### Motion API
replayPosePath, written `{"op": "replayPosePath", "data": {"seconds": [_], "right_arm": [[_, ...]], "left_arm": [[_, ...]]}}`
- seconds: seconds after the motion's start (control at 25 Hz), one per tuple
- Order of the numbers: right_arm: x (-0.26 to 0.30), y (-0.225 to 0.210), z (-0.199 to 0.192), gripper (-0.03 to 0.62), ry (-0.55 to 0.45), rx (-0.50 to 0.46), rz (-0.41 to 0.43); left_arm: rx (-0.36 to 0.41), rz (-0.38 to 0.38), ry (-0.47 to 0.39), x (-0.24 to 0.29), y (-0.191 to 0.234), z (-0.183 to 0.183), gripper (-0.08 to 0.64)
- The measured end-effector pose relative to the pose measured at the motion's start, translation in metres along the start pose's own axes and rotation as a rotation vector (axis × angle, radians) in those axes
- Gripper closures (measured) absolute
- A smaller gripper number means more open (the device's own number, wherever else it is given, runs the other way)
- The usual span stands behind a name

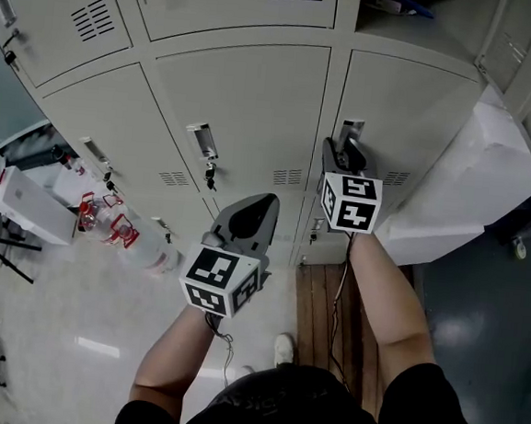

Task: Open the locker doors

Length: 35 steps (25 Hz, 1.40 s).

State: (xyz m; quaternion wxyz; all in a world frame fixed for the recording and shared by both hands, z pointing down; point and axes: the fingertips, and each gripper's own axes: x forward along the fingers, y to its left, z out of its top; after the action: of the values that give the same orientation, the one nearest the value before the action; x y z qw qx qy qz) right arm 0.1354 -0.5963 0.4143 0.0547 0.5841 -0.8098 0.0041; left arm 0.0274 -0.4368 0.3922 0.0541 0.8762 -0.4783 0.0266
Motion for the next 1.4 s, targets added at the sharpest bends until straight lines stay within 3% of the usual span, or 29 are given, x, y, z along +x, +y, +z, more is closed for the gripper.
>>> {"op": "replayPosePath", "data": {"seconds": [0.64, 1.4], "right_arm": [[-0.020, -0.001, -0.003, 0.486, 0.020, 0.011, 0.004], [-0.105, -0.002, -0.011, 0.486, -0.032, -0.006, 0.311]], "left_arm": [[0.003, -0.037, 0.000, -0.009, -0.015, 0.002, 0.561], [0.008, -0.178, 0.005, -0.022, -0.073, 0.001, 0.561]]}}
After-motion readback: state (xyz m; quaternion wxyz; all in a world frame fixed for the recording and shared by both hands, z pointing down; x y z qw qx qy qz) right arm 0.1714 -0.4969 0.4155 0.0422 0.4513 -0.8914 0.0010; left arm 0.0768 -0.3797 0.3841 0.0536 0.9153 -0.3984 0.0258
